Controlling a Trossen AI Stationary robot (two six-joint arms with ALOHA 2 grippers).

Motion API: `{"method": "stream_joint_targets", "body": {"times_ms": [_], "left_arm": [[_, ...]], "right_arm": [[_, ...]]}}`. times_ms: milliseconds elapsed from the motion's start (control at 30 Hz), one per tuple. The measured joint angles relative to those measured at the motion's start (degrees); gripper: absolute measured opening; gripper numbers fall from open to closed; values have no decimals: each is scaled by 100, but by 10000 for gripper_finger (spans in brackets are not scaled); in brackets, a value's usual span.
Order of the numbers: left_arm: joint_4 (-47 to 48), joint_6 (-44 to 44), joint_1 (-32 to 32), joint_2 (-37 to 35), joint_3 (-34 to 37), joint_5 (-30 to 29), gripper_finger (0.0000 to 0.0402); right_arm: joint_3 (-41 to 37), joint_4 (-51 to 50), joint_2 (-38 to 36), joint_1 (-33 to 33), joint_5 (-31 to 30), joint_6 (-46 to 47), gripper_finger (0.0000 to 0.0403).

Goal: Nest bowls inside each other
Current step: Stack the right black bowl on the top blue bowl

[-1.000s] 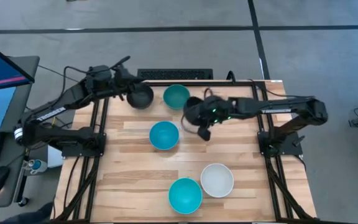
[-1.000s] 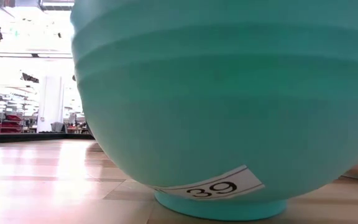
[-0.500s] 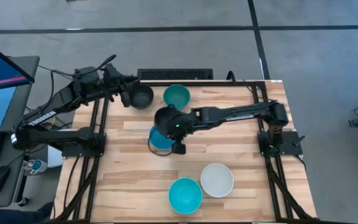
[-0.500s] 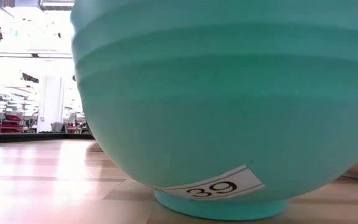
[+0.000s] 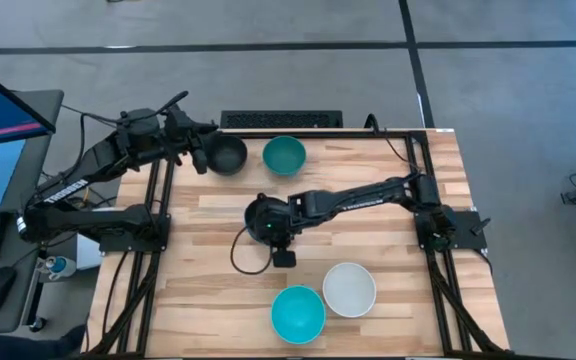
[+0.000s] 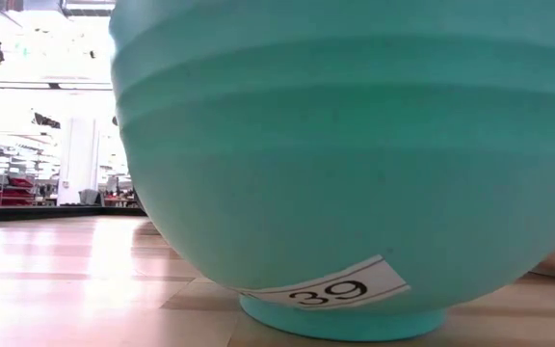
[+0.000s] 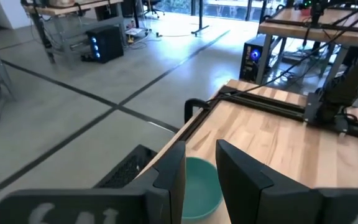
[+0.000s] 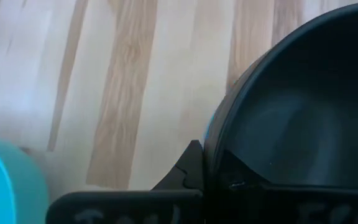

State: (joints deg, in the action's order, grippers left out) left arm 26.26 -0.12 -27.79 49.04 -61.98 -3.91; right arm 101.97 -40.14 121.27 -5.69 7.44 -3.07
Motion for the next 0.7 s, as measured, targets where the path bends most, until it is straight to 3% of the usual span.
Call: {"method": "stream_joint_targets", "body": {"times_ms": [267,700], "left_arm": [[-9,-35,0,2,0,1,80],[-17,-175,0,2,0,20,80]], "right_arm": [[0,-45,0,72,-18,4,58],[0,-329,0,74,-43,5,64]]}}
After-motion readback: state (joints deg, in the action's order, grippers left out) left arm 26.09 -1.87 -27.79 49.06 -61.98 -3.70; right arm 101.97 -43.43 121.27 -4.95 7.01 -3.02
